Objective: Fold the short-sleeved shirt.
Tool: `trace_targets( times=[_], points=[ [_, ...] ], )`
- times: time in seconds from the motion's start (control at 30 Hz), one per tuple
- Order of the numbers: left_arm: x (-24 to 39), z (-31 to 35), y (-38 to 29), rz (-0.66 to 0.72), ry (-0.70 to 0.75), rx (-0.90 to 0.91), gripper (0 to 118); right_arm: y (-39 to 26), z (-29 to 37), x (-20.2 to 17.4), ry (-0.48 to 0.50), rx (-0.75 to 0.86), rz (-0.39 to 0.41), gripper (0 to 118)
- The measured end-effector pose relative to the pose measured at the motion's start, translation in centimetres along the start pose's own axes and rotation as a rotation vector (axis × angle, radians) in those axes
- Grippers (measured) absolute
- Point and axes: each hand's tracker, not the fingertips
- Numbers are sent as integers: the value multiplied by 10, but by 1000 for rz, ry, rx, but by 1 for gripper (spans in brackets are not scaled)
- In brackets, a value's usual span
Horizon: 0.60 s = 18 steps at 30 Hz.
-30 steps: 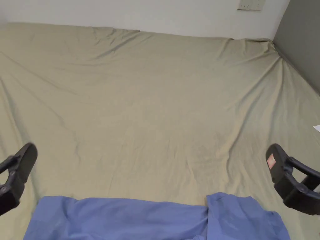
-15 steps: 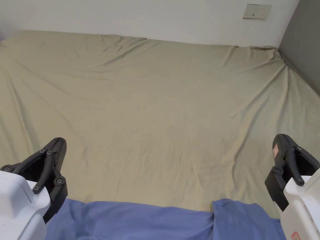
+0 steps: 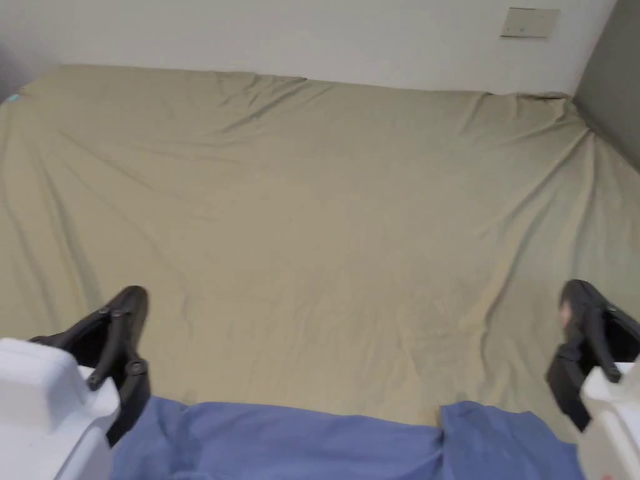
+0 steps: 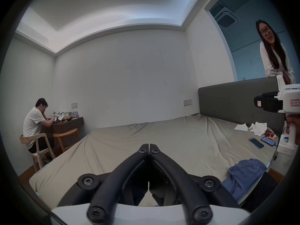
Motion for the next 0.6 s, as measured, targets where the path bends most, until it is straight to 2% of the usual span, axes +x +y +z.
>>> trace_targets(
  times=[0.07, 0.1, 0.13, 0.17, 0.2, 0.23, 0.27, 0.37, 0.4, 0.47, 0.6],
  points=[
    [-25, -9, -1, 189, -103, -64, 0, 0, 1, 2, 10, -7, -4, 0],
    [-39, -15, -8, 272, -116, -84, 6, -1, 0, 2, 18, -13, -11, 0],
    [-51, -22, -16, 337, -148, -135, 29, -1, 0, 3, 29, -21, -17, 0],
    [-73, -33, -28, 420, -179, -215, 66, -3, -2, 3, 50, -36, -20, 0],
    [-91, -45, -46, 498, -215, -280, 109, -4, -2, 1, 74, -49, -18, 0],
    [-107, -50, -60, 568, -261, -305, 118, -6, -2, 0, 80, -50, -17, 0],
    [-125, -59, -83, 623, -257, -361, 115, -7, -1, -1, 93, -56, -19, 0],
    [-161, -83, -147, 706, -203, -656, 114, -10, 0, -4, 116, -74, -36, 0],
    [-167, -87, -167, 705, -234, -731, 114, -11, -1, -5, 123, -82, -45, 0],
    [-166, -89, -195, 670, -174, -870, 111, -12, -1, -7, 131, -95, -53, 0],
    [-159, -88, -225, 619, -142, -958, 108, -12, 0, -10, 141, -101, -41, 0]
  ],
)
